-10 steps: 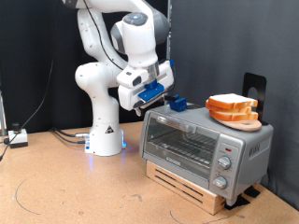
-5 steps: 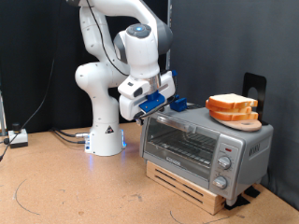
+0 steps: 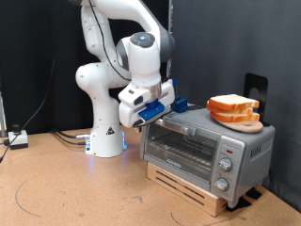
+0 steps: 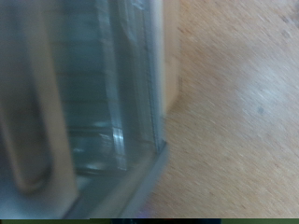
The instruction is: Make a piece of toast with the oven
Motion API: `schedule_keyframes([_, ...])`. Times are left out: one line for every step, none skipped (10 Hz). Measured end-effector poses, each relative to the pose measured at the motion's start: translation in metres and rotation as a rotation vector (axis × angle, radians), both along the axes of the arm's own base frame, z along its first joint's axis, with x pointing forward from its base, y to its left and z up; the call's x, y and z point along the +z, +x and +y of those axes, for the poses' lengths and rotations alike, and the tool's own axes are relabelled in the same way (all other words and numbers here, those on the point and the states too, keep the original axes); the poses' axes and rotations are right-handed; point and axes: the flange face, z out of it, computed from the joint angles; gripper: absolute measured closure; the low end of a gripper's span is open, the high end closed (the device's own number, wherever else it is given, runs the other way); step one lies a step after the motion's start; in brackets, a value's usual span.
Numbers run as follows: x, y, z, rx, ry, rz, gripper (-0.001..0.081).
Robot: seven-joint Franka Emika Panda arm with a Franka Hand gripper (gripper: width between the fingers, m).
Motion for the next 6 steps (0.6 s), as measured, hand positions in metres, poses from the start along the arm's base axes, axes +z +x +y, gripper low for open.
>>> schedule_keyframes([-0.011,-0.002,-0.012,-0.024,-0.042,0.009,-0.0003])
schedule_keyframes([-0.023,-0.003,-0.023,-0.051,-0.066,0.017,-0.0003])
schedule_keyframes([-0.029,-0.001,-0.036,-0.080,-0.072,0.015,-0.0003])
schedule_keyframes([-0.032,0.001,-0.049,-0.112,-0.075,0.004,-0.0003])
schedule_keyframes([-0.036,0.003,-0.060,-0.137,-0.076,-0.005,-0.0003])
schedule_keyframes([-0.040,0.006,-0.070,-0.153,-0.077,-0.010,-0.0003])
